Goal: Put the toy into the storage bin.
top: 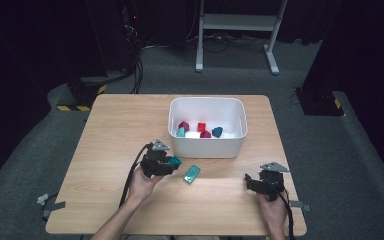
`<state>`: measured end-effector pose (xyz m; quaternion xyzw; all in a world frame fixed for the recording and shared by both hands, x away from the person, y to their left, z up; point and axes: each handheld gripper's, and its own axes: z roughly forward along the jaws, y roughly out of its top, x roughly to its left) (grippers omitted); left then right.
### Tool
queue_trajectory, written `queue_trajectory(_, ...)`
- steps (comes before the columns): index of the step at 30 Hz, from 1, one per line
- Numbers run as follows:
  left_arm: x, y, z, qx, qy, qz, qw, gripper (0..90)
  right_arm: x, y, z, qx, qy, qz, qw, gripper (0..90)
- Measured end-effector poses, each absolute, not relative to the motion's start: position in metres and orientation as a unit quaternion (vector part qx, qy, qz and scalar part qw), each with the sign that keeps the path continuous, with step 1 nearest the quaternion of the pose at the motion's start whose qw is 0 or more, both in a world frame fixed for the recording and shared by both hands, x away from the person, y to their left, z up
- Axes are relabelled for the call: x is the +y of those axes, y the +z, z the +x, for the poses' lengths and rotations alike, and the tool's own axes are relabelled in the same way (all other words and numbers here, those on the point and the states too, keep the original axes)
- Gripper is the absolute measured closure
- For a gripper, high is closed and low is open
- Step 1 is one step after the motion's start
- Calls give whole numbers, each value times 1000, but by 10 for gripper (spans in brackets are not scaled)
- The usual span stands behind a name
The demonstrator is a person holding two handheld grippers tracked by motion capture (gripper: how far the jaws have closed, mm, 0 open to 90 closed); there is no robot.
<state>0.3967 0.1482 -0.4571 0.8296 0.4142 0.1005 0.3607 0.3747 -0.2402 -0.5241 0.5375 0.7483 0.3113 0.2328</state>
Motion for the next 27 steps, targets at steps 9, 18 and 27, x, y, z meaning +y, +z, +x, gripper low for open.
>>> queue_trajectory(9,162,-436,394,413,105,822,377,583,-240,-524,375,748,311,538,233,192)
queue_trajectory(18,170,-417,397,409,107,818,389,583,-240,-524,375,748,311,538,233,192)
queue_trajectory(27,172,-400,402,402,105,817,401,583,-240,-524,375,748,311,538,233,192)
